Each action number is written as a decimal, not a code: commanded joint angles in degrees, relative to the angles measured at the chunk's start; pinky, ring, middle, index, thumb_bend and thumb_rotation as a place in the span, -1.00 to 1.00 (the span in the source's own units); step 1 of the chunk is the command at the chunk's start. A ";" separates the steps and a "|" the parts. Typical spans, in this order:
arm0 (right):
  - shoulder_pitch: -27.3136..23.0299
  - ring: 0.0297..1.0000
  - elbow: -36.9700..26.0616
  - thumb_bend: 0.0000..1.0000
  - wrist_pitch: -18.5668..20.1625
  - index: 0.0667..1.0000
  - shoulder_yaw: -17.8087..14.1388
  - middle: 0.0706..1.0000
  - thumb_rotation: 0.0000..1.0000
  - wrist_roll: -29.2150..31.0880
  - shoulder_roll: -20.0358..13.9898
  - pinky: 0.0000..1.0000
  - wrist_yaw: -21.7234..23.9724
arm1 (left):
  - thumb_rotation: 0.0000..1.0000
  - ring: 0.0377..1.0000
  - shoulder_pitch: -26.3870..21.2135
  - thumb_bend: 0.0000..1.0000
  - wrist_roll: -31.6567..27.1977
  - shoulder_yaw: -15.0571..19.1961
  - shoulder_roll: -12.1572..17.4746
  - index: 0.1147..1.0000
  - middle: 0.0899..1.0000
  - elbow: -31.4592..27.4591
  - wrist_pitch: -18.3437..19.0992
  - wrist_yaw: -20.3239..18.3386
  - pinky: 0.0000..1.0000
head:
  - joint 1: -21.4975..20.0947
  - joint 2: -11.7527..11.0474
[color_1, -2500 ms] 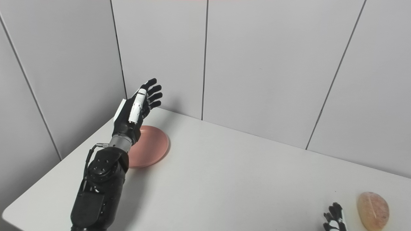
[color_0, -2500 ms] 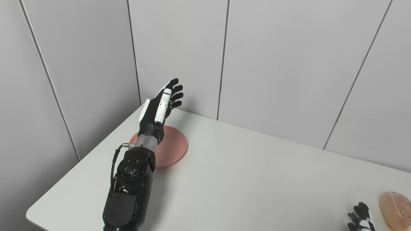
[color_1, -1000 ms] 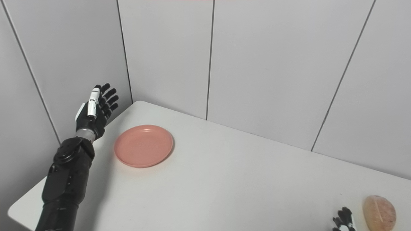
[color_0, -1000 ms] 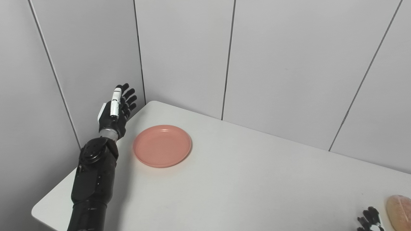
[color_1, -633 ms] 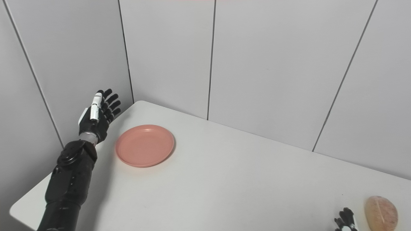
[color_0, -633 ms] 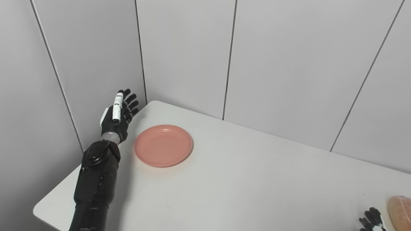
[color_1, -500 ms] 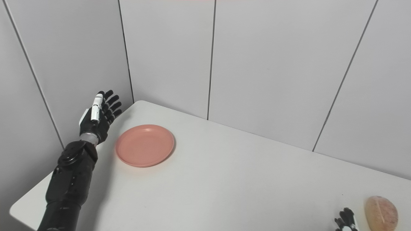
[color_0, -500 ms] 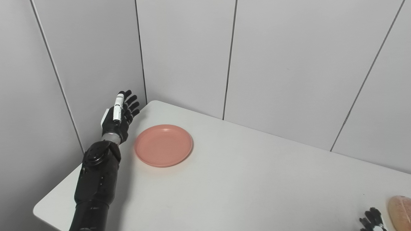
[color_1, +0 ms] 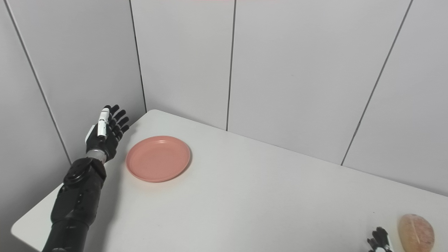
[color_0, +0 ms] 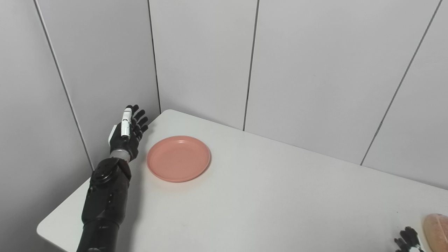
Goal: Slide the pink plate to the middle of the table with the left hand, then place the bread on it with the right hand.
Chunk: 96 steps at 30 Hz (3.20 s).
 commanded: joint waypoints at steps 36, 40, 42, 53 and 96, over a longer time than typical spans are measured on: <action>-1.13 0.96 -1.70 -0.67 0.32 0.95 -0.72 0.96 1.00 0.85 -0.89 1.00 0.43 | 1.00 0.83 2.90 -0.44 -1.73 -2.06 -0.25 0.78 0.83 -0.60 -5.96 -2.89 0.89 | -0.07 -0.28; -1.03 0.95 -2.00 -0.66 0.42 0.95 -0.71 0.95 1.00 0.99 -0.87 1.00 0.52 | 1.00 0.82 3.06 -0.46 -1.96 -2.25 -0.62 0.79 0.83 0.03 -5.61 -2.91 0.87 | -0.10 -0.25; -1.02 0.95 -2.03 -0.65 0.28 0.95 -0.71 0.95 1.00 1.17 -0.93 1.00 0.69 | 1.00 0.83 3.00 -0.47 -1.97 -2.32 -0.75 0.79 0.83 0.66 -5.78 -2.96 0.86 | -0.10 -0.17; -0.94 0.96 -2.25 -0.64 0.57 0.96 -0.97 0.96 1.00 1.01 -0.93 1.00 0.60 | 1.00 0.84 2.41 -0.44 -2.62 -1.75 -0.95 0.80 0.83 4.12 -7.88 -3.76 0.84 | -0.07 0.11; -0.43 0.90 -4.24 -0.57 2.26 0.89 -0.24 0.90 1.00 -0.65 -0.14 0.95 -0.39 | 1.00 0.82 -0.43 -0.48 -2.52 -5.44 -4.16 0.77 0.82 12.89 -10.52 -5.62 0.88 | -2.75 1.59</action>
